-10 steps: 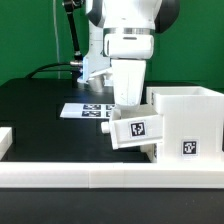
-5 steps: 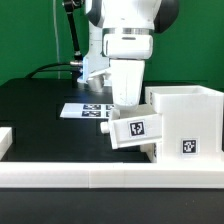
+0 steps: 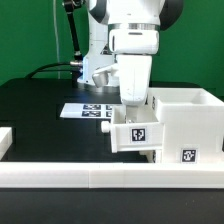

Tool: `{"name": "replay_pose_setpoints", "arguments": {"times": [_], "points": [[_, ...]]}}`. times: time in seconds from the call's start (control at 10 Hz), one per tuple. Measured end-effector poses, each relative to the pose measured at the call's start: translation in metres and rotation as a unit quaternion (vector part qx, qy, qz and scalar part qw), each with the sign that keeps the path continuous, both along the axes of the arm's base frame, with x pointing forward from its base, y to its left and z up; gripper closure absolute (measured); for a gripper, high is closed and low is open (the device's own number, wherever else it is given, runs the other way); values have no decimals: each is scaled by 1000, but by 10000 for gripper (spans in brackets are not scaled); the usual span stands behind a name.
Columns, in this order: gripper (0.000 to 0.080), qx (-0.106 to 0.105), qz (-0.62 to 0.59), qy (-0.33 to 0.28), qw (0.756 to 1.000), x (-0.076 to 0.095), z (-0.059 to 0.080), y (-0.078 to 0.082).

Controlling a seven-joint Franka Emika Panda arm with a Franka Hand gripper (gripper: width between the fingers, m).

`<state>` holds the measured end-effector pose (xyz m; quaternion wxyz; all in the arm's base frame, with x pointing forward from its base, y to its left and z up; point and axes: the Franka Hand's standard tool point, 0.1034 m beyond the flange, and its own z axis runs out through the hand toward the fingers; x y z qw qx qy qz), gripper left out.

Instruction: Assemble drawer

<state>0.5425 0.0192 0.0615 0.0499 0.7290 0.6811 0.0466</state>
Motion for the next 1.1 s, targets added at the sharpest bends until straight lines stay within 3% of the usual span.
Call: {"name": "replay_pose_setpoints", "arguments": {"times": [0.1,0.4,0.6,0.7,0.9,1.0,1.1], "points": [[191,-4,1,-1,1000,1,9,-2],[152,-26,13,1,1000,6,46,-27],[151,-41,55,2,998,15,59,-63],[151,-40,50,2,998,16,60,-75],[151,-37,57,4,998,15,58,-75],[151,-18,64,8,998,13,53,-88],[151,-5,62,16,998,13,39,-98]]}}
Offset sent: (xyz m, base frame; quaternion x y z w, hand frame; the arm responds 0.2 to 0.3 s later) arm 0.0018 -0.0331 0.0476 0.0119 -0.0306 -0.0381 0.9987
